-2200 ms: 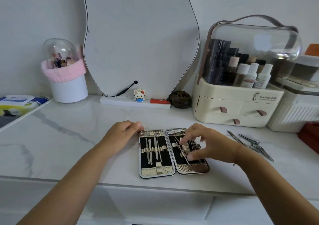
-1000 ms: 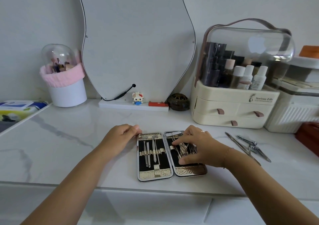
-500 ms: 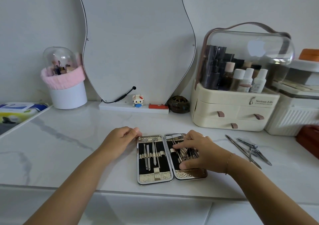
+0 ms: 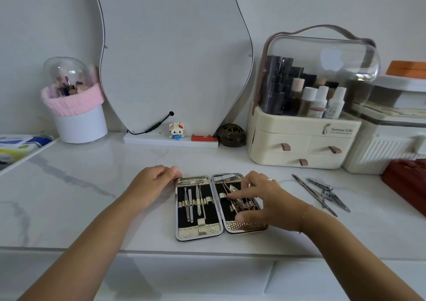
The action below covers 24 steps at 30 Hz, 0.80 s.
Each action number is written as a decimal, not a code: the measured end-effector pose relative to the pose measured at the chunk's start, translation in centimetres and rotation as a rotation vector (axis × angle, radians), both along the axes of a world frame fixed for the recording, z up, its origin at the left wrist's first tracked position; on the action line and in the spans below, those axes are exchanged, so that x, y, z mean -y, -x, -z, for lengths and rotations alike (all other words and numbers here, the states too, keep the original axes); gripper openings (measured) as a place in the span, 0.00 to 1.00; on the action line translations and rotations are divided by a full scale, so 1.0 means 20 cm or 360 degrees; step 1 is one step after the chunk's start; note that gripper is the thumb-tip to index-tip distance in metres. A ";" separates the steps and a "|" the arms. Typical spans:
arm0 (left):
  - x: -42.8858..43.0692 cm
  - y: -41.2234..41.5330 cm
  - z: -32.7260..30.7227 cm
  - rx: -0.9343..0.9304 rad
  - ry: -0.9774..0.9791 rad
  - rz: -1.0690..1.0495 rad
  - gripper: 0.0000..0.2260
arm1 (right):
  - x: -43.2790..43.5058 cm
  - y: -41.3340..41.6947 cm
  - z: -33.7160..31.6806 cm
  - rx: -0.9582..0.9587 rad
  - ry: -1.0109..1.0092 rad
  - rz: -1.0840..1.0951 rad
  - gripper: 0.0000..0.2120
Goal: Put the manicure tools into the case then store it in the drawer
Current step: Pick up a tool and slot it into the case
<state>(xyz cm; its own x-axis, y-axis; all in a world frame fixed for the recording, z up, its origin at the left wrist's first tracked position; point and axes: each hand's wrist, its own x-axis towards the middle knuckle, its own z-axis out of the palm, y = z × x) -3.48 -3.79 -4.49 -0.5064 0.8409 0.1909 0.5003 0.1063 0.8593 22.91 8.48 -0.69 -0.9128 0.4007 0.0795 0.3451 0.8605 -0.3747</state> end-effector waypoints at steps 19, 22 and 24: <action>-0.02 0.02 0.03 0.0018 -0.0041 -0.0008 0.13 | -0.50 -0.38 0.04 -0.0004 -0.0106 0.1363 0.18; -0.01 0.02 0.03 0.0014 -0.0027 -0.0007 0.13 | -0.51 -0.36 0.03 0.0047 -0.0010 0.1382 0.22; -0.01 0.02 0.02 0.0002 -0.0022 -0.0004 0.13 | -0.51 -0.36 0.02 0.0072 0.0019 0.1398 0.20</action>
